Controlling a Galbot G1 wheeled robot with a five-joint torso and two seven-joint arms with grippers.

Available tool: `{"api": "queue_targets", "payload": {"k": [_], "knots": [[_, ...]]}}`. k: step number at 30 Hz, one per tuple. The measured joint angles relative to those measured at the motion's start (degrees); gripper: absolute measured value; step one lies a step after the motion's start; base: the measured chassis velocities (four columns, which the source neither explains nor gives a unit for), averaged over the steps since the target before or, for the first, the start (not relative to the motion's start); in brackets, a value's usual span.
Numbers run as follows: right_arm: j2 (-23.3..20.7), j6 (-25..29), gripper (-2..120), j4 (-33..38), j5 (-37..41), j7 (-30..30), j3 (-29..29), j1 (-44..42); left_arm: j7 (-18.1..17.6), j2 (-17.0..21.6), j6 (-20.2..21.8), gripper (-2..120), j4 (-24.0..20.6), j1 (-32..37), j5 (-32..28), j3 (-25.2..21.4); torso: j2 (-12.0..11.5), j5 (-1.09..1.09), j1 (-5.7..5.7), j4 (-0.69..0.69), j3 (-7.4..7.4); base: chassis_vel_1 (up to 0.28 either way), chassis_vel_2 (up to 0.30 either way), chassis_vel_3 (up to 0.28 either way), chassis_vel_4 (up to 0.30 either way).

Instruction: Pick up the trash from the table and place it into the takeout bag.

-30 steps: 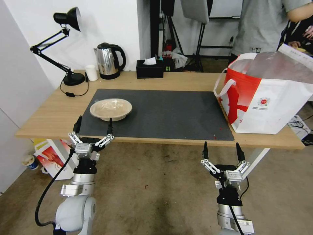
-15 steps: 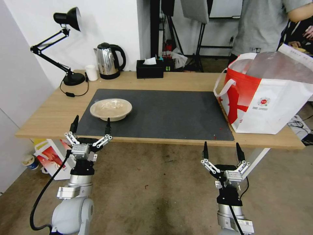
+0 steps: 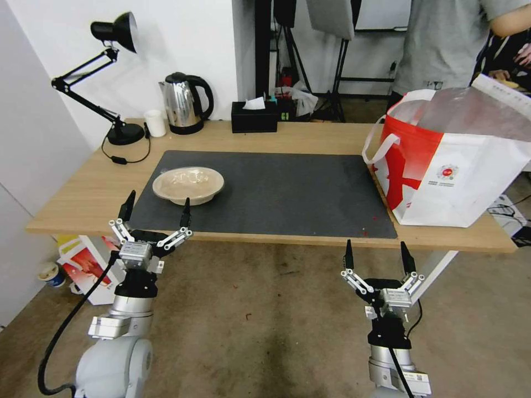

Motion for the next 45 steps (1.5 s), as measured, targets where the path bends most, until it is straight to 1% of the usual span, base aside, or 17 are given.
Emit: {"api": "queue_targets", "payload": {"k": [3, 5, 7, 8, 11, 12, 16, 17, 21, 22, 25, 28, 37, 38, 40, 44, 45], "knots": [[0.01, 0.0, 100, 0.01, 0.01, 0.0, 0.0, 0.0, -0.01, 4.18, 1.3, 100, -0.14, -0.08, -1.87, -0.65, 0.0, -0.01, 0.0, 0.0, 0.0, 0.0, 0.0, 0.0, 0.0], [0.01, 0.0, 100, 0.01, 0.02, 0.0, 0.0, 0.0, -0.03, 5.21, 1.52, 100, -0.08, -0.16, -2.24, -0.79, 0.0, 0.0, 0.0, 0.0, 0.0, 0.0, 0.0, 0.0, 0.0], [0.01, 0.0, 100, 0.01, 0.02, 0.0, 0.0, 0.0, -0.09, 8.69, 2.14, 100, 0.57, -0.39, -3.32, -0.98, 0.0, -0.01, 0.0, 0.0, 0.0, 0.0, 0.0, 0.0, 0.0], [0.01, 0.0, 100, 0.01, 0.02, 0.0, 0.0, 0.0, -0.09, 8.69, 2.14, 100, 0.57, -0.39, -3.32, -0.98, 0.0, -0.01, 0.0, 0.0, 0.0, 0.0, 0.0, 0.0, 0.0], [0.01, 0.0, 100, 0.01, 0.02, 0.0, -0.01, 0.0, -0.17, 13.83, 3.02, 100, 1.7, -0.72, -5.46, -1.37, 0.0, -0.01, 0.0, 0.0, 0.0, 0.0, 0.0, 0.0, 0.0], [0.01, 0.0, 100, 0.01, 0.02, 0.0, -0.01, 0.0, -0.17, 13.83, 3.02, 100, 1.7, -0.72, -5.46, -1.37, 0.0, -0.01, 0.0, 0.0, 0.0, 0.0, 0.0, 0.0, 0.0], [0.01, 0.0, 100, 0.01, 0.02, 0.0, -0.01, 0.0, -0.22, 19.58, 3.55, 100, 3.36, -1.7, -7.72, -2.25, 0.0, -0.01, 0.0, 0.0, 0.0, 0.0, 0.0, 0.0, 0.0], [0.01, 0.0, 100, 0.01, 0.02, 0.0, -0.01, 0.0, -0.22, 19.58, 3.55, 100, 3.36, -1.7, -7.72, -2.25, 0.0, -0.01, 0.0, 0.0, 0.0, 0.0, 0.0, 0.0, 0.0], [0.01, 0.0, 100, 0.01, 0.02, 0.0, -0.01, 0.0, -0.23, 25.53, 4.49, 100, 4.88, -2.74, -9.49, -2.25, 0.0, 0.0, 0.0, 0.0, 0.0, 0.0, 0.0, 0.0, 0.0], [0.01, 0.0, 100, 0.01, 0.02, 0.0, -0.01, 0.0, -0.23, 25.53, 4.49, 100, 4.88, -2.74, -9.49, -2.25, 0.0, 0.0, 0.0, 0.0, 0.0, 0.0, 0.0, 0.0, 0.0], [0.01, 0.0, 100, 0.01, 0.02, 0.0, -0.01, 0.0, -0.15, 29.31, 4.53, 100, 6.82, -3.78, -9.74, -1.43, 0.0, 0.0, 0.0, -0.01, 0.0, 0.0, 0.0, 0.0, 0.0], [0.01, 0.0, 100, 0.01, 0.02, 0.0, -0.02, 0.0, -0.07, 31.28, 4.53, 100, 8.03, -4.38, -9.9, -0.78, 0.0, -0.01, 0.0, 0.0, 0.0, 0.0, 0.0, 0.0, 0.0], [0.01, 0.0, 100, 0.01, 0.02, 0.0, -0.01, 0.0, 2.23, 38.31, 4.63, 100, 12.37, -7.96, -12.58, 1.0, 0.0, -0.01, 0.0, 0.0, 0.0, 0.0, 0.0, 0.0, 0.0], [0.01, 0.0, 100, 0.01, 0.02, 0.0, -0.01, 0.0, 3.07, 40.2, 4.73, 100, 13.15, -8.93, -12.85, 1.42, 0.0, -0.01, 0.0, -0.01, 0.0, 0.0, 0.0, 0.0, 0.0], [0.01, 0.0, 100, 0.01, 0.02, 0.0, -0.01, 0.0, 3.56, 41.27, 4.76, 100, 13.53, -9.34, -13.01, 1.67, 0.0, -0.01, 0.0, -0.01, 0.0, 0.0, 0.0, 0.0, 0.0], [0.01, 0.0, 100, 0.01, 0.02, 0.0, -0.01, 0.0, 6.23, 46.27, 4.79, 100, 15.58, -11.05, -13.51, 2.55, 0.0, 0.0, 0.0, 0.0, 0.0, 0.0, 0.0, 0.0, 0.0], [0.01, 0.0, 100, 0.01, 0.02, 0.0, -0.01, 0.0, 6.23, 46.27, 4.79, 100, 15.58, -11.05, -13.51, 2.55, 0.0, 0.0, 0.0, 0.0, 0.0, 0.0, 0.0, 0.0, 0.0]]}}
